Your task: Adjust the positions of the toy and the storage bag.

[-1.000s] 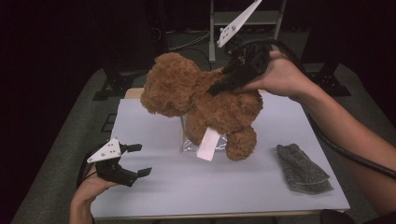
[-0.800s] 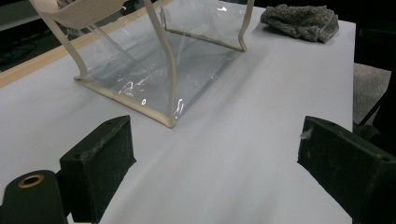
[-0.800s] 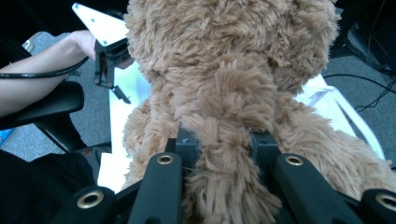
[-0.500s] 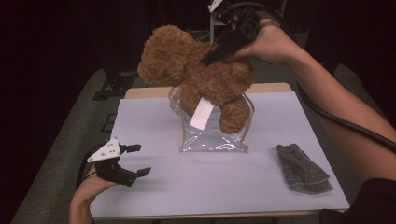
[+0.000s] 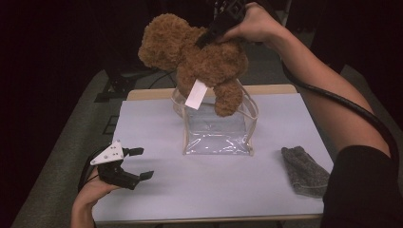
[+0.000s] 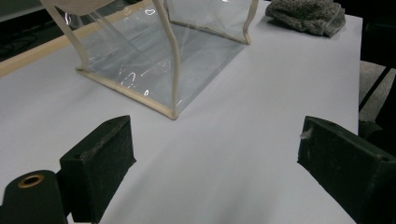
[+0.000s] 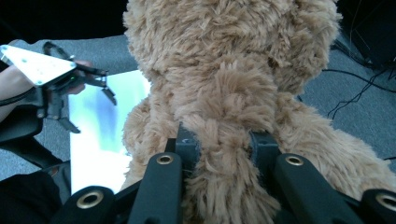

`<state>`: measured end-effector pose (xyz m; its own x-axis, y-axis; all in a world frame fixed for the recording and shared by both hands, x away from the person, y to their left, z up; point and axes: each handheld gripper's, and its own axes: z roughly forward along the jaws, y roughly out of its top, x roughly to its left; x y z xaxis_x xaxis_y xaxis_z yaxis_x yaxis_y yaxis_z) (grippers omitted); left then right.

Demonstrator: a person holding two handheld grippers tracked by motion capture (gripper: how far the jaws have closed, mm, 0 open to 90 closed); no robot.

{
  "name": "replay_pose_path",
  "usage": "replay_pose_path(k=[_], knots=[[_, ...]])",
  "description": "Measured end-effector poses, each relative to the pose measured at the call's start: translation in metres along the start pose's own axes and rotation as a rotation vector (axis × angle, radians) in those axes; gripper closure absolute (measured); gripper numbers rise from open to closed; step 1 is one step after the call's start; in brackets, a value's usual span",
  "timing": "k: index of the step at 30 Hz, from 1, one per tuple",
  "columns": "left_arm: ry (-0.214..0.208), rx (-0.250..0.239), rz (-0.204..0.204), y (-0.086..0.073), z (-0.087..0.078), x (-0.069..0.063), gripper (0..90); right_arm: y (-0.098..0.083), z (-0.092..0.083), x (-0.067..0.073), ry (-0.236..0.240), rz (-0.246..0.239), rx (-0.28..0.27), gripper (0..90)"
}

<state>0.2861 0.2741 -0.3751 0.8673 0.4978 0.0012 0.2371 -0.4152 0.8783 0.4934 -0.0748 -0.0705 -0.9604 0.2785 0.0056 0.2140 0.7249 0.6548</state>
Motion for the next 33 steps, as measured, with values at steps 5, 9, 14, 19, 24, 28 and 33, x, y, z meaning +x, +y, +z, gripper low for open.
replay_pose_path(k=[5,9,14,19,24,28,33], knots=[[0.007,0.002,-0.004,-0.001,-0.001,0.001,9.6,0.007,0.003,-0.027,-0.024,0.017,0.013,71.0],[0.008,0.004,-0.004,0.000,-0.001,0.001,9.6,0.007,0.007,-0.043,-0.041,0.036,-0.001,71.0],[0.006,0.014,-0.002,-0.001,0.000,0.001,9.6,0.005,0.015,-0.057,-0.048,0.055,0.004,71.0],[0.002,0.016,-0.003,-0.002,0.001,0.001,9.6,-0.003,0.035,-0.056,-0.041,0.066,0.032,70.8],[-0.007,0.012,0.000,-0.001,0.003,-0.002,9.6,-0.004,0.045,-0.038,-0.009,0.048,0.032,70.8],[-0.016,0.012,0.001,0.000,0.005,-0.003,9.6,-0.004,0.047,-0.020,0.020,0.030,0.011,70.9],[-0.024,0.014,0.006,0.000,0.006,-0.004,9.6,-0.010,0.052,-0.005,0.063,0.028,-0.011,70.8]])
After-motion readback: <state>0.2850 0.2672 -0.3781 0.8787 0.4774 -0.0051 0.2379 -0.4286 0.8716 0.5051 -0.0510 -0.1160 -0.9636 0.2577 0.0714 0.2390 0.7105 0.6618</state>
